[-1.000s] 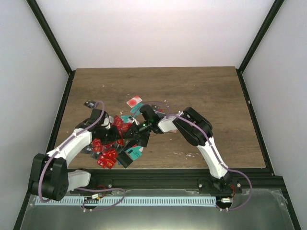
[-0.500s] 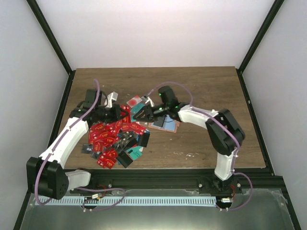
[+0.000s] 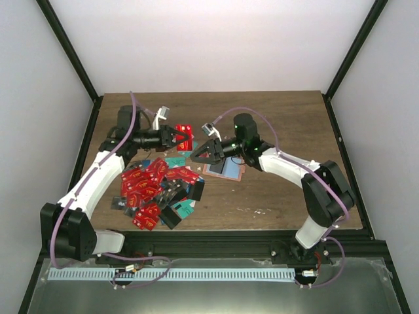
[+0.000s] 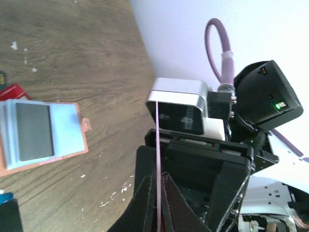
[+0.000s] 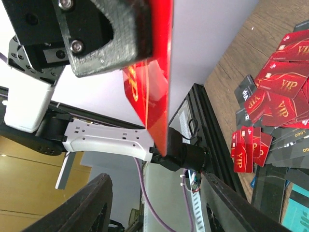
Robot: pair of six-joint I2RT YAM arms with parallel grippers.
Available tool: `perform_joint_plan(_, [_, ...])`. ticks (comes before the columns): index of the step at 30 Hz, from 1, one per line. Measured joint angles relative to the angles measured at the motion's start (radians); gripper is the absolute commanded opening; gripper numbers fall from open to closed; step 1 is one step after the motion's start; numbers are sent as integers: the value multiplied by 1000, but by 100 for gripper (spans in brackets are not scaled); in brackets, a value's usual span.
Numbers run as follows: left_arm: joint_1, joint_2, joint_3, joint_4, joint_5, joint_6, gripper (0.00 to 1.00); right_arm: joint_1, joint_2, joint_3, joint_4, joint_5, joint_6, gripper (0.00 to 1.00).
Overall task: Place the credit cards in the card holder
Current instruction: Pick up the credit card from the center of the board, then insert the credit card into the card holder.
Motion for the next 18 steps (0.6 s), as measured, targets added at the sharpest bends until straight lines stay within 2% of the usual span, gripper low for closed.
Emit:
perform_joint_plan(4, [-13, 0, 1, 45, 32, -27, 4, -5, 5, 2, 77, -3, 66, 45])
perform_joint_plan(10, [-28, 0, 1, 98, 56, -60, 4, -5, 22, 41, 178, -6, 155, 12])
perform_joint_plan(12, [-31, 0, 1, 112, 61, -69, 4, -6, 27, 52, 206, -7, 176, 4])
perform_joint_plan(14, [-32, -1, 1, 134, 68, -82, 5, -9, 34, 55, 222, -9, 196, 1])
perform_joint_plan(16, [-32, -1, 1, 140, 69, -86, 14, -10, 39, 56, 237, -16, 212, 1])
perform_joint_plan(18, [-32, 0, 1, 145, 69, -93, 36, -11, 39, 57, 248, -21, 215, 1])
